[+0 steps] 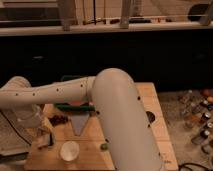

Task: Place eraser in plastic cup

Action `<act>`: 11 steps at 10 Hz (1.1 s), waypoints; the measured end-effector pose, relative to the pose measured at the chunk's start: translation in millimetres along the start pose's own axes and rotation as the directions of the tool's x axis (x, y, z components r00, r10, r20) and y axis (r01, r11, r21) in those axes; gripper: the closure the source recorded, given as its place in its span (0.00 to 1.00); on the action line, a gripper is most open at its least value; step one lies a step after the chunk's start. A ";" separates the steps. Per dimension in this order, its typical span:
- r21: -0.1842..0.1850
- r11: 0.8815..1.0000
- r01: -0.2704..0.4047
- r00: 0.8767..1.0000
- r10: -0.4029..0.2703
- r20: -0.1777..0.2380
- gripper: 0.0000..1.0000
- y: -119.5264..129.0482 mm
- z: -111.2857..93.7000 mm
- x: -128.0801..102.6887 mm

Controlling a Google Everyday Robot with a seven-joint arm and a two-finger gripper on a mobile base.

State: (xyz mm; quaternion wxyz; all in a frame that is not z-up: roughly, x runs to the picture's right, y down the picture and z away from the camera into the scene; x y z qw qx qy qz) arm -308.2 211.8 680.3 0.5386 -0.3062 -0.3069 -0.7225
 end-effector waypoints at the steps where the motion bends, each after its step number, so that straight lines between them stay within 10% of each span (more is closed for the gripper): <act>1: -0.006 1.000 0.010 1.000 -0.010 0.005 1.00 -3.3 1.4 1.0; 4: -0.013 1.000 0.025 1.000 -0.025 0.016 0.99 -8.2 4.7 5.3; 11: -0.013 1.000 0.008 0.999 -0.007 0.052 0.30 -9.7 14.7 20.2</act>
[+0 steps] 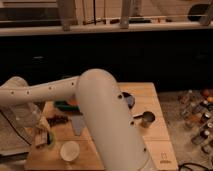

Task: Place eraser in plastic cup

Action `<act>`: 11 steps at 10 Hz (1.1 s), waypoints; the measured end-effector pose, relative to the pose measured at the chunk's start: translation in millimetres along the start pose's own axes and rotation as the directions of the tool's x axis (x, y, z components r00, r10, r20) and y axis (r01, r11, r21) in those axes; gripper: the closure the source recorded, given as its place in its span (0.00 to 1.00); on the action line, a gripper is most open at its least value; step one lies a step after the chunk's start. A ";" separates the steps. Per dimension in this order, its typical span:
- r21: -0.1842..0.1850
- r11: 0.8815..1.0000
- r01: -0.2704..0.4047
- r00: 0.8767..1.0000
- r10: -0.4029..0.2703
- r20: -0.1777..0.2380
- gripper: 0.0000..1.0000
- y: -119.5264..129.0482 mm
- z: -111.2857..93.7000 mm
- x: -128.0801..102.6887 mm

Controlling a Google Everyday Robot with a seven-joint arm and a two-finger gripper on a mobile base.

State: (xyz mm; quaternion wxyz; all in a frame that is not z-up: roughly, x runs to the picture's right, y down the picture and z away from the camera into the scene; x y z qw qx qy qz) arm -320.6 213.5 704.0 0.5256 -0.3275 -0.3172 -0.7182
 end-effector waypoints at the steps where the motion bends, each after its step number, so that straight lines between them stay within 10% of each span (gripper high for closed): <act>1: 0.001 1.000 -0.005 1.000 0.005 0.005 0.24 0.3 1.6 1.1; 11: 0.046 0.999 -0.028 0.999 0.027 0.038 0.20 12.4 12.1 2.7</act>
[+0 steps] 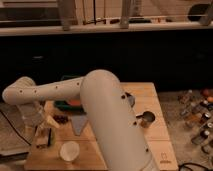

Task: Place eraser in plastic cup

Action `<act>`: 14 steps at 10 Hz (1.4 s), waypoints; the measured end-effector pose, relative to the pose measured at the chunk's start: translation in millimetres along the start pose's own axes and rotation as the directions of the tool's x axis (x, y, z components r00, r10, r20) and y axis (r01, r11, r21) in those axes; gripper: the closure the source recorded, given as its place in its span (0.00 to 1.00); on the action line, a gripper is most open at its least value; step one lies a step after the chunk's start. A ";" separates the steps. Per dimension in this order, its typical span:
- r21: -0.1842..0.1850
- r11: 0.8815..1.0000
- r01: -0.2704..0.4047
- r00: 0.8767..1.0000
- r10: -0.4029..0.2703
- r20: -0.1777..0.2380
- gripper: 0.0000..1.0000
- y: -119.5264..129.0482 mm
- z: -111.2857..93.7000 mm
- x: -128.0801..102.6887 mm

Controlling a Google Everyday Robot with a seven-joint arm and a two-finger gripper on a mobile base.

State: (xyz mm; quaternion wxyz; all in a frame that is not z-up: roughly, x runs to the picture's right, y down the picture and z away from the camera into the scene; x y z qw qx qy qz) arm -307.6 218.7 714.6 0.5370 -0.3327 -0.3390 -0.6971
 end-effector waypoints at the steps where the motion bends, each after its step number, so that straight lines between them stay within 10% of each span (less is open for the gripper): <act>1: 0.013 1.000 0.000 1.000 0.000 -0.009 0.20 1.2 -3.0 -0.2; 14: 0.054 0.999 -0.001 0.999 0.004 -0.048 0.20 4.1 -17.6 0.3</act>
